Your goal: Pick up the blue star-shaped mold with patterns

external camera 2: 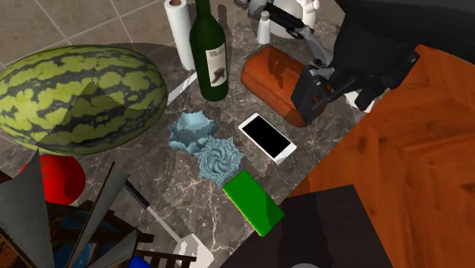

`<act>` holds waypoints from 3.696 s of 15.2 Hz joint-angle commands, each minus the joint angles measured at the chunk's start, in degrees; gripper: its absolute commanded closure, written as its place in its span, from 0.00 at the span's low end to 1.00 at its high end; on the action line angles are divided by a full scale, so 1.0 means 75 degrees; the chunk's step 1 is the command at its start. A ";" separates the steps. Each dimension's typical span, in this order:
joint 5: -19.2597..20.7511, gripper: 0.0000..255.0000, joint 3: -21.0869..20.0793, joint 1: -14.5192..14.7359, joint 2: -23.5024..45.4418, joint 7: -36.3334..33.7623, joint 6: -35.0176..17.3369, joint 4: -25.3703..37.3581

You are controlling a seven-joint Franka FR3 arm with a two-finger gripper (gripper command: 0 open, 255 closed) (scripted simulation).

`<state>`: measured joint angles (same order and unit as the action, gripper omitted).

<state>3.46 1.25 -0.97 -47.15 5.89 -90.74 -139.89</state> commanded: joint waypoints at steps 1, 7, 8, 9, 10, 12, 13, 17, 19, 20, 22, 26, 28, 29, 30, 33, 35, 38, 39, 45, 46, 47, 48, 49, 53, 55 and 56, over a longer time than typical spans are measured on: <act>0.0000 0.00 0.0000 0.0000 0.0000 0.0000 0.0000 0.0000; -0.0561 0.00 -0.1029 0.0207 0.0881 -0.1388 -0.0805 -0.0171; -0.0638 0.00 -0.1197 0.0234 0.1073 -0.1616 -0.0944 -0.0159; -0.0709 0.00 -0.1363 0.0258 0.1277 -0.1843 -0.1084 -0.0135; -0.0772 0.00 -0.1528 0.0279 0.1492 -0.2071 -0.1224 -0.0100; -0.0872 0.00 -0.1850 0.0311 0.1955 -0.2528 -0.1500 0.0006; -0.0907 0.00 -0.2006 0.0323 0.2202 -0.2758 -0.1635 0.0076; -0.0934 0.00 -0.2607 0.0336 0.3283 -0.3698 -0.2143 0.0468; -0.0868 0.00 -0.2883 0.0332 0.3875 -0.4186 -0.2368 0.0730; -0.0814 0.00 -0.3013 0.0330 0.4182 -0.4435 -0.2470 0.0877; -0.0661 0.00 -0.3248 0.0336 0.4819 -0.4946 -0.2653 0.1204; -0.0519 0.00 -0.3357 0.0353 0.5265 -0.5240 -0.3039 0.1187; -0.0479 0.00 -0.3373 0.0351 0.5372 -0.5282 -0.3249 0.1075; -0.0457 0.00 -0.3380 0.0350 0.5428 -0.5304 -0.3354 0.1022; -0.0433 0.00 -0.3388 0.0349 0.5487 -0.5327 -0.3459 0.0970; -0.0418 1.00 -0.3390 0.0348 0.5522 -0.5339 -0.3526 0.0936; -0.0416 1.00 -0.3392 0.0348 0.5527 -0.5343 -0.3537 0.0929; -0.0416 1.00 -0.3391 0.0348 0.5526 -0.5341 -0.3538 0.0927; -0.0416 1.00 -0.3391 0.0348 0.5526 -0.5341 -0.3539 0.0927; -0.0488 1.00 -0.3370 0.0351 0.5348 -0.5272 -0.3204 0.1099; -0.0508 1.00 -0.3363 0.0352 0.5295 -0.5251 -0.3099 0.1154; -0.0528 1.00 -0.3355 0.0353 0.5243 -0.5231 -0.2994 0.1212; -0.0545 1.00 -0.3347 0.0353 0.5193 -0.5212 -0.2889 0.1271; -0.0562 1.00 -0.3339 0.0353 0.5145 -0.5194 -0.2784 0.1332; -0.0618 1.00 -0.3306 0.0353 0.4971 -0.5127 -0.2366 0.1590; -0.0641 1.00 -0.3289 0.0353 0.4896 -0.5099 -0.2158 0.1729; -0.0650 1.00 -0.3281 0.0352 0.4861 -0.5085 -0.2053 0.1800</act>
<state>-1.31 -23.42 1.66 -10.32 -32.37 -107.04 -126.94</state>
